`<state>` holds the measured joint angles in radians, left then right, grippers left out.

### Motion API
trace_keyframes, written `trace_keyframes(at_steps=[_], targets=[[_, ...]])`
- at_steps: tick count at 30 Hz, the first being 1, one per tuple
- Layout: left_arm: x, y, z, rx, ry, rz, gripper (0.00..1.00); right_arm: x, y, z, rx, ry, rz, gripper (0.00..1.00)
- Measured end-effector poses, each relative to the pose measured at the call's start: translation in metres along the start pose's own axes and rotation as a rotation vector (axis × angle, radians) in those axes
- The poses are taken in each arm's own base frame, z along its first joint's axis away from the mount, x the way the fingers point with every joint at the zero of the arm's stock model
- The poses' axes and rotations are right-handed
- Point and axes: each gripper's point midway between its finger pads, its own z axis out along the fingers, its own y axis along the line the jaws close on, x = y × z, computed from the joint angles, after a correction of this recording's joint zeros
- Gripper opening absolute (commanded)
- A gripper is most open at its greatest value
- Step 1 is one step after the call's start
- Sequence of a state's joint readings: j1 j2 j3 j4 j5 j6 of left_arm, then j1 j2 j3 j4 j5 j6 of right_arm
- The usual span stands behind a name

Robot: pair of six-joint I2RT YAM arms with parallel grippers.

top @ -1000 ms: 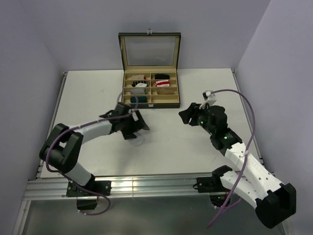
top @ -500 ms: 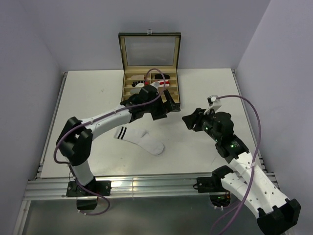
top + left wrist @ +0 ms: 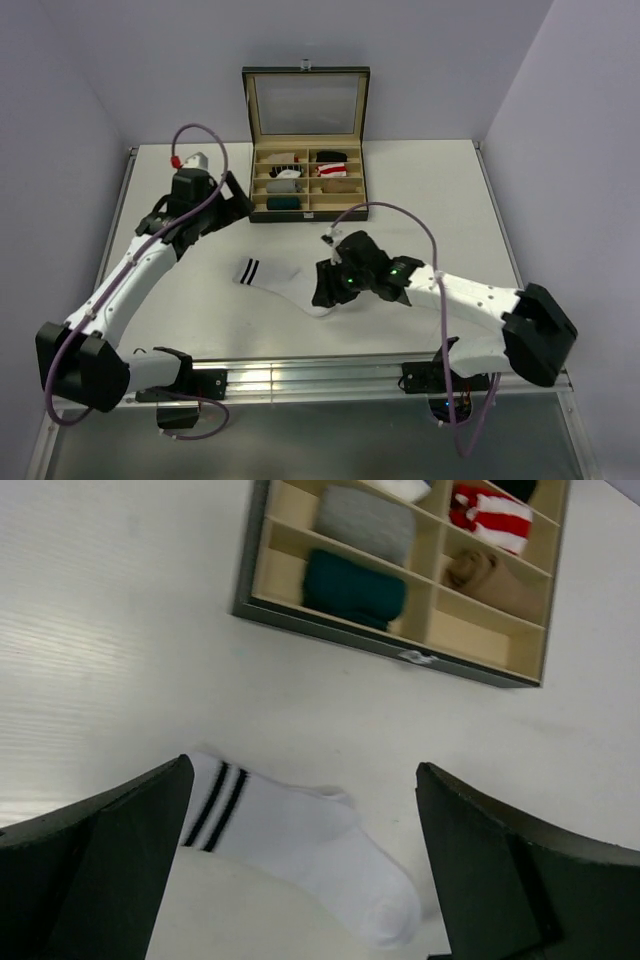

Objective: Roll the socks
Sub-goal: Move the sock to the center of the board.

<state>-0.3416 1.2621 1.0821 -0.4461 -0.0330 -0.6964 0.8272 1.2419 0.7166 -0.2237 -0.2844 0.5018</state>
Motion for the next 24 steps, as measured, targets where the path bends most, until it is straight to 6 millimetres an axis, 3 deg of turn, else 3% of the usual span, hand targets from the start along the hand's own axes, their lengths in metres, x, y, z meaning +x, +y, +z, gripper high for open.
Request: trace_keyframes(at_steps=[5,8,14,19,24], targets=[[-0.021,0.053,-0.02,-0.113,-0.093,0.018,0.99,0.019,0.022,0.031,-0.022,0.158,-0.055,0.51],[-0.019,0.074,-0.027,-0.149,-0.116,0.025,1.0,0.028,0.019,0.042,-0.003,0.209,-0.054,0.51],[-0.001,0.101,-0.027,-0.198,-0.108,0.047,1.0,0.041,-0.02,0.054,0.105,0.278,-0.017,0.51],[0.003,0.107,-0.025,-0.205,-0.113,0.06,0.99,0.027,-0.069,0.045,0.209,0.252,0.058,0.51],[0.003,0.107,-0.023,-0.193,-0.128,0.069,0.99,0.0,-0.129,0.021,0.347,0.174,0.168,0.52]])
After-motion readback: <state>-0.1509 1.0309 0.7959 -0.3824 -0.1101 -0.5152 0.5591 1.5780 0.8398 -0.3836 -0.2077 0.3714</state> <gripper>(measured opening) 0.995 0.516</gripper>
